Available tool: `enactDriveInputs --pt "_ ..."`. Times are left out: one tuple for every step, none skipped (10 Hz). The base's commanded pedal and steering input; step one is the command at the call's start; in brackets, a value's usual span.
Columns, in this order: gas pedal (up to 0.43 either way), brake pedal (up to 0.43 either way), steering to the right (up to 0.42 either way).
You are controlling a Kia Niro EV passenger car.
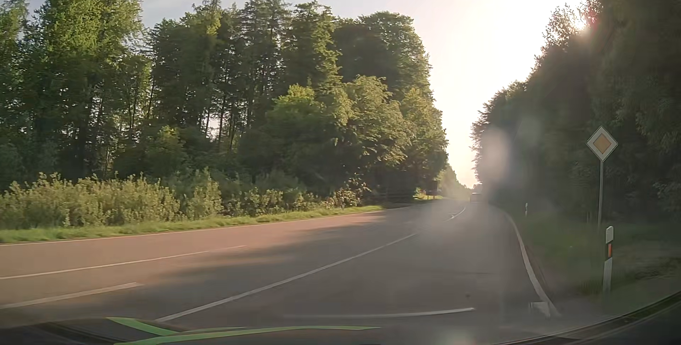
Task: Follow the waypoints while adhering to traffic rules and regulations
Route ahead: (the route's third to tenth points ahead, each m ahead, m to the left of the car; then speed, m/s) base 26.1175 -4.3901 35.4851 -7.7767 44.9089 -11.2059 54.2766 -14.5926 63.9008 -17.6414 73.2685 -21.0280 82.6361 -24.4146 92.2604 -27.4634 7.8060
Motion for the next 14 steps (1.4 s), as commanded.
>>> enactDriveInputs --pt "0.228 0.0 0.177" --pt "0.24 0.0 0.172" --pt "0.268 0.0 0.166" --pt "0.268 0.0 0.16" --pt "0.28 0.0 0.156" --pt "0.299 0.0 0.149" --pt "0.311 0.0 0.142" --pt "0.311 0.0 0.135" --pt "0.319 0.0 0.121" --pt "0.339 0.0 0.108" --pt "0.35 0.0 0.089" --pt "0.35 0.0 0.075" --pt "0.358 0.0 0.06" --pt "0.358 0.0 0.048"
